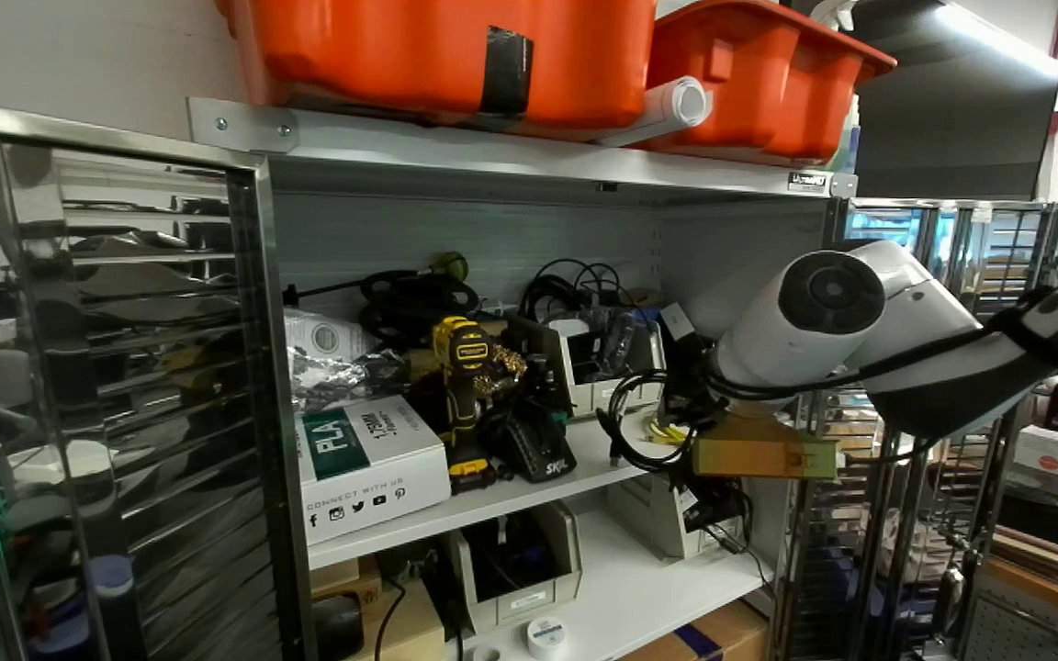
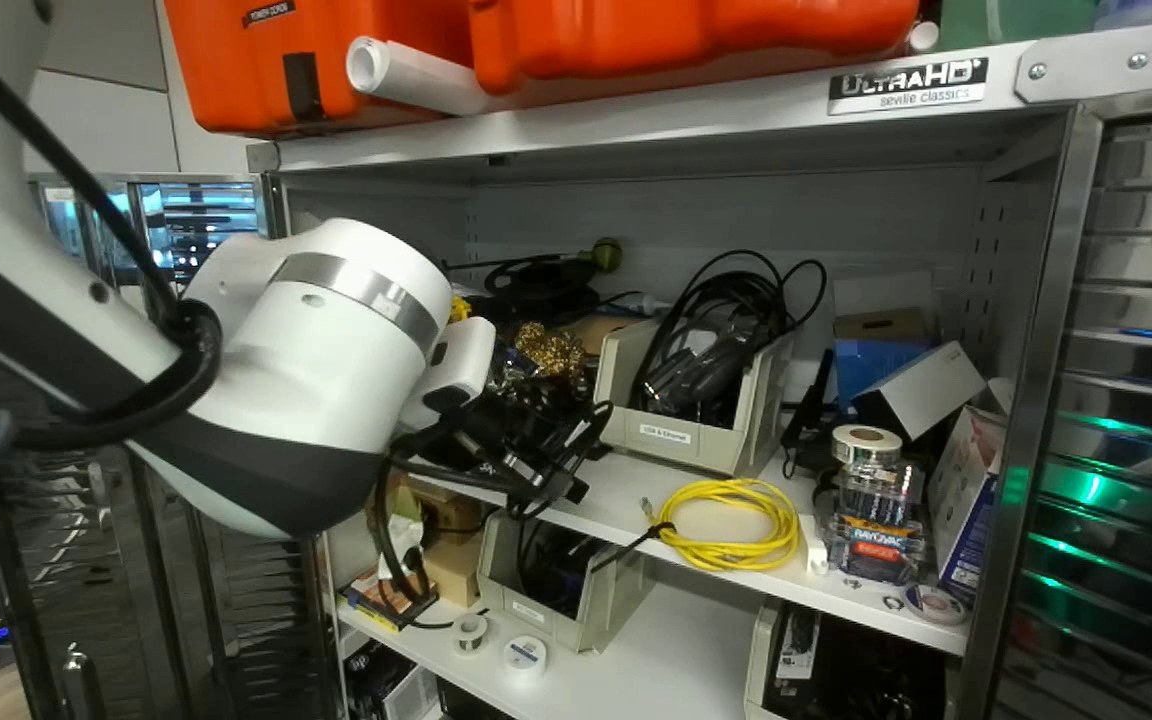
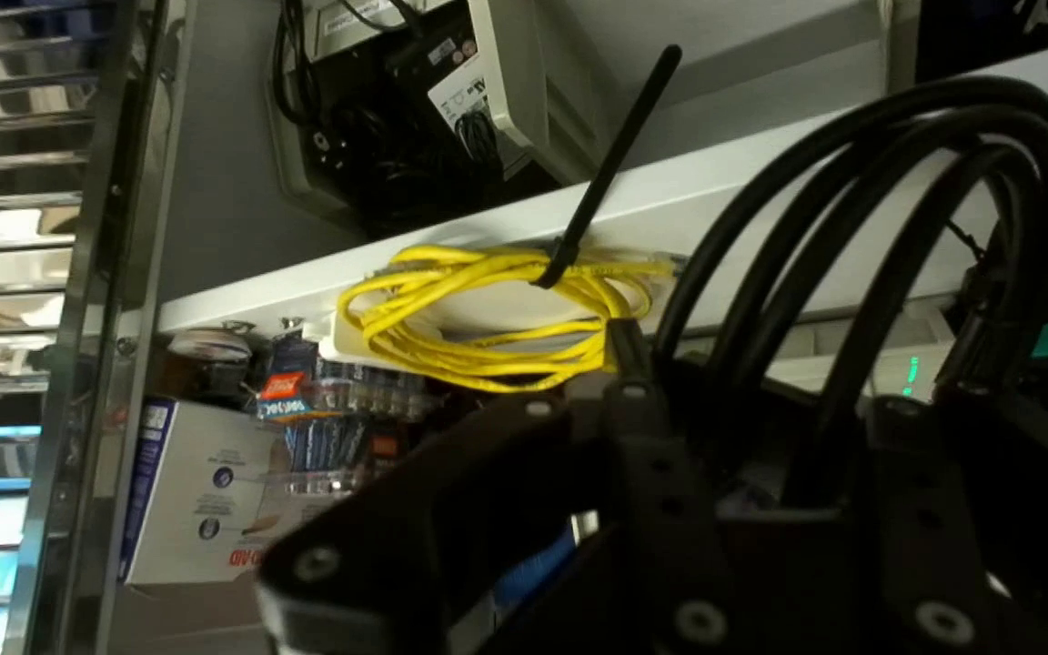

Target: Pick up the black cable and put it in the box.

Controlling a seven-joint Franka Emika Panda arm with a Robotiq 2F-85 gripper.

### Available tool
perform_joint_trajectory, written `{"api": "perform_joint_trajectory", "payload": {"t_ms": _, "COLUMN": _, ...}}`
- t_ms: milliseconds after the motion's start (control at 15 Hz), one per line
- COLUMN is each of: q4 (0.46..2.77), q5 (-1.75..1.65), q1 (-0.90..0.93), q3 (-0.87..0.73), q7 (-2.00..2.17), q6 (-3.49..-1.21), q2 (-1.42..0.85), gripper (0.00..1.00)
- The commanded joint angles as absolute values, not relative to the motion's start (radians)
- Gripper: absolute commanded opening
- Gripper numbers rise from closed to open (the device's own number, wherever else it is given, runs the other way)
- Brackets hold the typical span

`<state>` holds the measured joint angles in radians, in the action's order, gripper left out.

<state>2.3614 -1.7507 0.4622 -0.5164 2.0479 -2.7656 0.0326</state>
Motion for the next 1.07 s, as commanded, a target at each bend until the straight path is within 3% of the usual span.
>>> {"api": "perform_joint_trajectory", "payload": {"t_ms": 0, "q4": 2.376, "q5": -1.955, "q1": 0.474, "q3": -0.498, "q7": 2.250, "q6": -2.677, "q2": 0.107, "gripper": 0.01}}
{"api": "perform_joint_trajectory", "payload": {"t_ms": 333, "q4": 2.339, "q5": -2.134, "q1": 0.474, "q3": -0.489, "q7": 2.441, "q6": -2.625, "q2": 0.111, "gripper": 0.01}}
{"api": "perform_joint_trajectory", "payload": {"t_ms": 1000, "q4": 2.109, "q5": -2.109, "q1": 0.456, "q3": -0.513, "q7": 2.428, "q6": -2.633, "q2": 0.021, "gripper": 0.01}}
